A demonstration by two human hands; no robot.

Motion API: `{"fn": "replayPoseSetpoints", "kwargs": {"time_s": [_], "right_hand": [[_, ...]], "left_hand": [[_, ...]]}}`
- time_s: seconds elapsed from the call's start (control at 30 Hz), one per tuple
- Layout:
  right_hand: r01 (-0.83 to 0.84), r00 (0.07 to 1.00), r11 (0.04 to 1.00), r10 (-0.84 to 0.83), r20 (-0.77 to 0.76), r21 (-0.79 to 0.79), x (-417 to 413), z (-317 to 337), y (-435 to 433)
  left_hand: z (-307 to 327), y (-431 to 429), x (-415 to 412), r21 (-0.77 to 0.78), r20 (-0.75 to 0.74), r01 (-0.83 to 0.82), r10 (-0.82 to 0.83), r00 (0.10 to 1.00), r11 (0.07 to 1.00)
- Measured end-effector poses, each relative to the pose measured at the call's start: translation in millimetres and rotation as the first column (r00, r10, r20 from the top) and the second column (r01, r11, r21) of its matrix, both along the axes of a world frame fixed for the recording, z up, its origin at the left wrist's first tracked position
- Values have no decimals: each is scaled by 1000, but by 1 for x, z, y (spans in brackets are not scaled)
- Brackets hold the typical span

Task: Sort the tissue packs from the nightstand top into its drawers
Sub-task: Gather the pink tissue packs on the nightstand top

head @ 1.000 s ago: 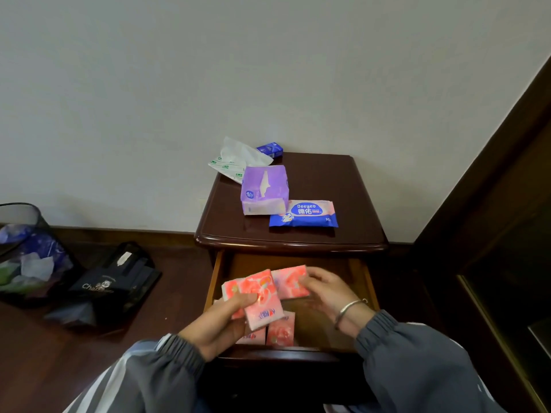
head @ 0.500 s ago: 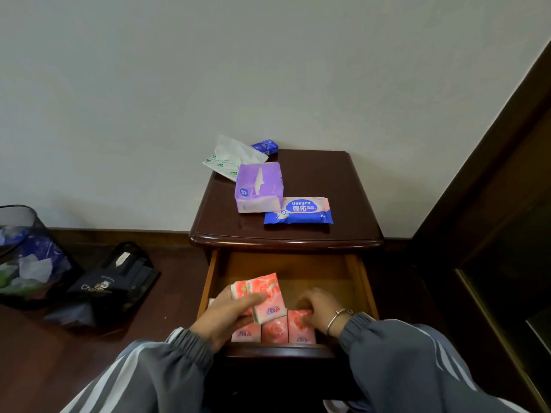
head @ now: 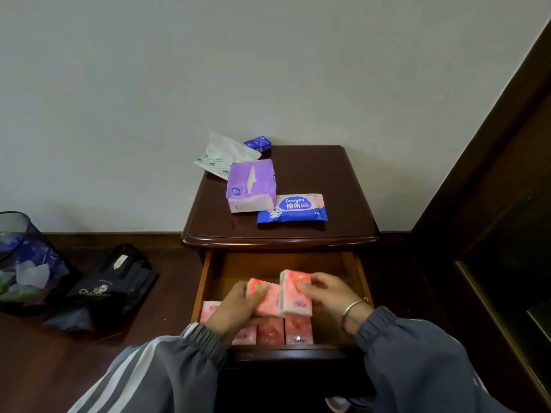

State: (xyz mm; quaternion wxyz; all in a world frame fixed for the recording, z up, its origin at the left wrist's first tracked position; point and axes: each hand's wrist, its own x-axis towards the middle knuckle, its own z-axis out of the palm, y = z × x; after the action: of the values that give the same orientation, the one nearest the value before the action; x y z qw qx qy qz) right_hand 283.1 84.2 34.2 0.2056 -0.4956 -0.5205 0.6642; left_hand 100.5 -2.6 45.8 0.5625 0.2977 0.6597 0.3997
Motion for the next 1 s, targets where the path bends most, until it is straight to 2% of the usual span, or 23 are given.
{"fn": "replayPoseSetpoints", "kwargs": {"time_s": [0.07,0.13,0.2,0.27,0.37,0.43,0.47,0.5,0.53,0.6,0.7,0.87,1.0], "right_hand": [[163,986,987,-163,34,0,13,-6,7],[194,976,980,-198,88,44,21,-13,9],[109,973,988,-129,191,113,21,-16,5],[-10,949,978,-56,311,207,16,-20,0],[-147,878,943,-15,479,298,5,-26,-7],[-261,818,917,44,573,302,1,-28,-11],[-317,787,898,70,613,305,0,-30,-12],[-355,769,884,92,632,304,0,-31,-13],[-382,768,876,123,629,296,0,-31,-13],[-470,751,845,231,618,254,0,-30,-14],[-620,658,763,379,650,183,3,-28,-14],[-729,550,676,484,681,108,13,-23,-13],[-749,507,657,483,714,87,10,-21,-19]], "left_hand": [[3,3,-10,4,-204,-52,52,978,999],[3,8,-21,16,-319,90,-81,944,996],[6,16,-24,4,-373,316,-292,881,949],[9,28,-20,-39,-443,500,-464,767,865],[5,42,-8,-196,-542,660,-641,544,725],[-5,44,-3,-386,-668,667,-691,275,638],[-9,43,-2,-463,-719,629,-680,145,624],[-13,40,-1,-493,-751,597,-656,76,633],[-17,37,-1,-486,-771,582,-633,64,651],[-24,30,-1,-454,-776,593,-622,104,665],[-32,19,-1,-447,-737,626,-659,147,640],[-38,14,1,-492,-752,612,-657,60,619],[-48,5,0,-472,-779,597,-624,63,649]]}}
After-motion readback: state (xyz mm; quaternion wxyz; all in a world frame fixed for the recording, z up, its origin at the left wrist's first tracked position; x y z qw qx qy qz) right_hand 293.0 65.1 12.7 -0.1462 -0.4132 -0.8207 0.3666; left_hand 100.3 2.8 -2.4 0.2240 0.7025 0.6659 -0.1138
